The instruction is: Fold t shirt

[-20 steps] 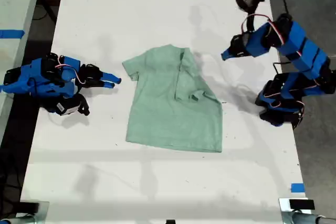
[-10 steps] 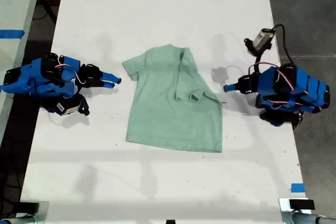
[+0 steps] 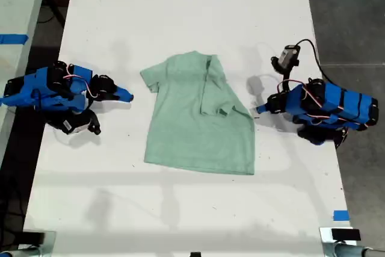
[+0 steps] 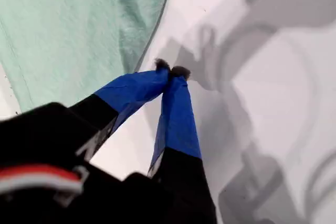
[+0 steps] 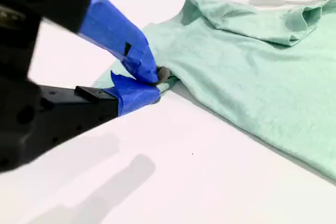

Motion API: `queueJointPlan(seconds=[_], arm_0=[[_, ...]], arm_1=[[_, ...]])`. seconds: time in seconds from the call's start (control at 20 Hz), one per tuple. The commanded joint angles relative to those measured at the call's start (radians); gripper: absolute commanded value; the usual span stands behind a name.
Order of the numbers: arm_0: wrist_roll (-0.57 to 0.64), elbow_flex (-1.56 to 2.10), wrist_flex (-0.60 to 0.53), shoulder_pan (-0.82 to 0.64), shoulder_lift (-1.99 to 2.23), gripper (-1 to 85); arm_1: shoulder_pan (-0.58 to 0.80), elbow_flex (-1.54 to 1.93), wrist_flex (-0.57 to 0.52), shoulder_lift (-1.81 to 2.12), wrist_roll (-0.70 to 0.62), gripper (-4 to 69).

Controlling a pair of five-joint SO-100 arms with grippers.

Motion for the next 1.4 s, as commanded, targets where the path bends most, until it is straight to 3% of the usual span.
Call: queueJointPlan(seconds=[0.0,1.35], arm_0=[[-0.012,-0.002,-0.014,0.021,0.009,-0.2],[-0.008,-0.011,-0.003,0.0,0.009,-0.2]], arm_1=[[0.023,0.029,-0.008,0.009,0.021,0.8],[0.032,0.035,-0.003,0.009,0.043,0.8]])
